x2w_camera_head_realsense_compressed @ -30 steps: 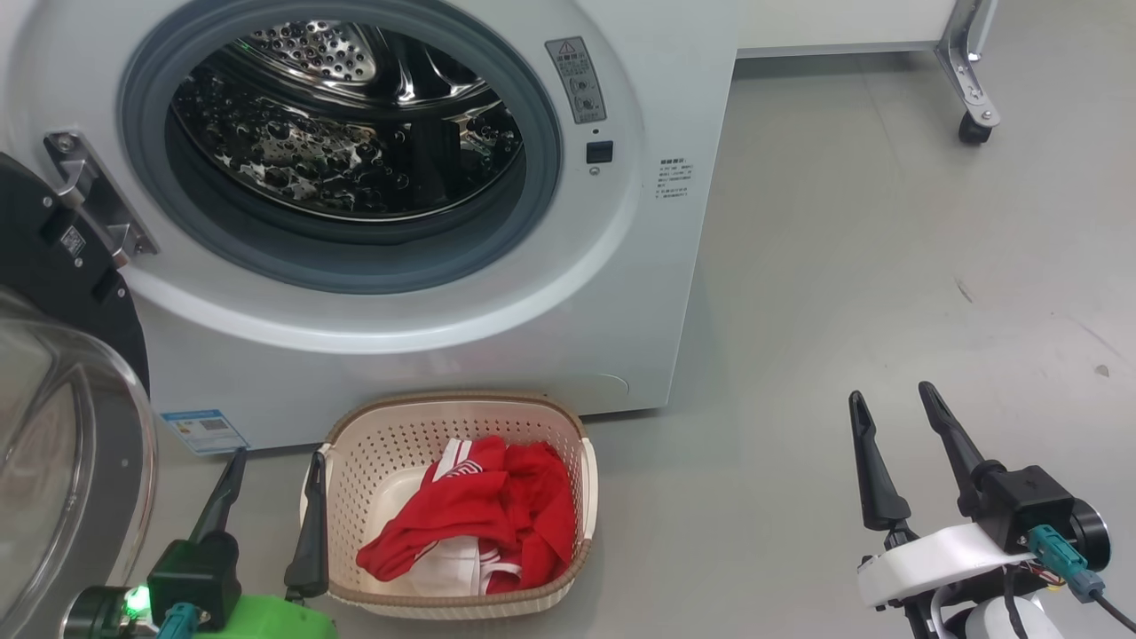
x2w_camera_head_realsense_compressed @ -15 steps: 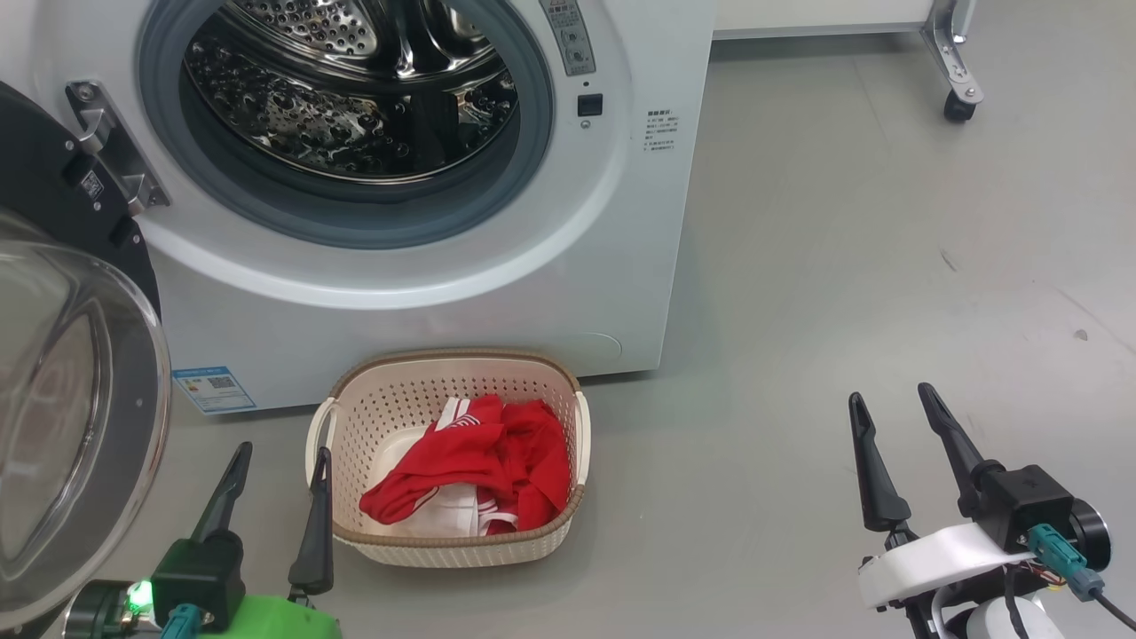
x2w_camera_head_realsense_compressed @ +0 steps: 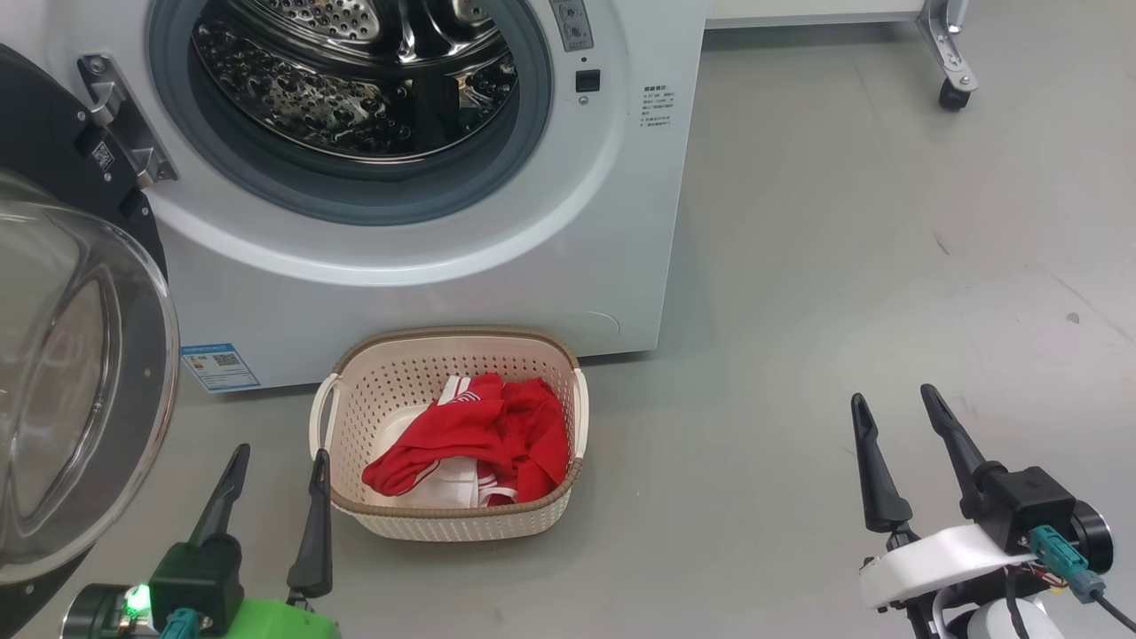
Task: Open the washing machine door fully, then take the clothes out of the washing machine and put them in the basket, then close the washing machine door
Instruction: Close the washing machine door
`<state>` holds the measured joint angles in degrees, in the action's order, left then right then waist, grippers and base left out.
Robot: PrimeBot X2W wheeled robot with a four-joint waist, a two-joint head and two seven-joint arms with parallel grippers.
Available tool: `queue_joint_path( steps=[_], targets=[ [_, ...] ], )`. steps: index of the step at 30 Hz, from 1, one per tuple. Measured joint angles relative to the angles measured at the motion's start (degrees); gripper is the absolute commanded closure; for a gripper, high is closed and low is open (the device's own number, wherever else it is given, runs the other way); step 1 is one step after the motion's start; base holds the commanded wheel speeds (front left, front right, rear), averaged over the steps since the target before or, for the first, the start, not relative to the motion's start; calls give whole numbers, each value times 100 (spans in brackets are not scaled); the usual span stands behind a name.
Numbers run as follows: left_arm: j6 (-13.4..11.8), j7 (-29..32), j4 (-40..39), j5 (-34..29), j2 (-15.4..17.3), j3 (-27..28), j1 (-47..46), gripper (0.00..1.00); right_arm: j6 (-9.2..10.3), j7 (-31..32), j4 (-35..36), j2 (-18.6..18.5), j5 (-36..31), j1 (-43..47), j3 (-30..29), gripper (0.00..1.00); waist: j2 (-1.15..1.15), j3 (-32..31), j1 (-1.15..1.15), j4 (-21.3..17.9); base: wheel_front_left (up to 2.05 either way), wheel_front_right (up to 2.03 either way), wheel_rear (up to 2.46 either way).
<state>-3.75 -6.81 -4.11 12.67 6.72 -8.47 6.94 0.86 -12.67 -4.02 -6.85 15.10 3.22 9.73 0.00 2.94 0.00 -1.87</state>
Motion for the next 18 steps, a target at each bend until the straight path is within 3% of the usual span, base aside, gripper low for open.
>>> queue_joint_path(
  steps=[18],
  targets=[
    [-7, 25, -53, 0, 0, 1, 13, 0, 40, 1, 24, -4, 0, 2, 0, 0, 0, 24, 0, 67, -4, 4, 0]
  ],
)
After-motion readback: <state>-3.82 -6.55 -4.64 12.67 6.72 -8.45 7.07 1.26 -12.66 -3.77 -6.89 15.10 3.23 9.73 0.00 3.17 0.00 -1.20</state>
